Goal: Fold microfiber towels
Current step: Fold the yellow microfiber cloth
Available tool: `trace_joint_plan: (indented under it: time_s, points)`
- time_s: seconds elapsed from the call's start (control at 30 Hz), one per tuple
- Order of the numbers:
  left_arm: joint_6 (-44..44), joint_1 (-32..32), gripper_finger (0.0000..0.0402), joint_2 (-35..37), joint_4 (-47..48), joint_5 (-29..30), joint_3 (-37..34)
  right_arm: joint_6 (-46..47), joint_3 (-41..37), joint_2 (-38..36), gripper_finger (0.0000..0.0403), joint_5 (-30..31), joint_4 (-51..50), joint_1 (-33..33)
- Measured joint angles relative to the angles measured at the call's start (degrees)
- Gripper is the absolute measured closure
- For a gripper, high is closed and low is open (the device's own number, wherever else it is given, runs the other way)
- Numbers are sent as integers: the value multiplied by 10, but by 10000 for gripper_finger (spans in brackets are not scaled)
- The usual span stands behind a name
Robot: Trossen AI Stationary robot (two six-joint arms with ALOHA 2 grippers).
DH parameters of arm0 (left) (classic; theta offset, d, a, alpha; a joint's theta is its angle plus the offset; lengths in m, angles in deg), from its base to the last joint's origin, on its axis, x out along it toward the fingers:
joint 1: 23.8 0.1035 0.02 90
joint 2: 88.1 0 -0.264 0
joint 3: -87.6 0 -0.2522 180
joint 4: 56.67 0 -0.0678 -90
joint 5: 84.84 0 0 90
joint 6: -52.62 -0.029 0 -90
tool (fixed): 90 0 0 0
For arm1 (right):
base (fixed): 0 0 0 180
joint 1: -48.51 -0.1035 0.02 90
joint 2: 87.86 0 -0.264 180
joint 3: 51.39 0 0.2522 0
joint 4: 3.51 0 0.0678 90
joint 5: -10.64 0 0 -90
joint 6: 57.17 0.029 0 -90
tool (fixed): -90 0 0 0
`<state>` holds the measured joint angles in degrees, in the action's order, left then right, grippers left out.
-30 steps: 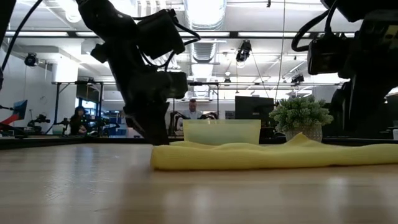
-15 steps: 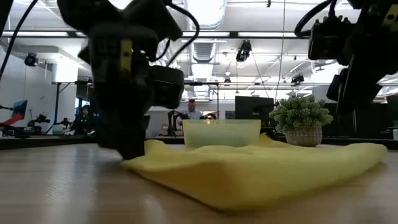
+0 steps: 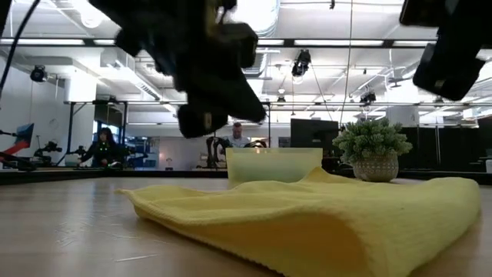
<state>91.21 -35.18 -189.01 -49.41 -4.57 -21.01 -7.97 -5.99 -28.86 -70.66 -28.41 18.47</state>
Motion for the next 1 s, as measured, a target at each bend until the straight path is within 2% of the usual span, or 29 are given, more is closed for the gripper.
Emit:
trace_joint_plan:
  time_s: [0.1,0.23,0.43,0.53,0.67,0.83,1.0]
  points:
    - [-8,41,401,-43,-4,-19,24,26,0,-27,255,54,8,-36]
    - [-78,75,401,-106,-3,-22,81,62,1,-49,255,128,25,-86]
    - [-184,85,401,-188,0,-23,192,98,14,-49,255,208,28,-143]
    - [-209,85,401,-227,23,-16,245,112,18,-41,255,236,29,-161]
    - [-210,81,402,-261,119,51,301,134,19,-32,254,245,29,-170]
    - [-206,73,402,-261,220,160,326,141,19,-23,254,245,27,-176]
    - [-123,73,401,-246,347,268,331,135,19,-21,254,246,25,-176]
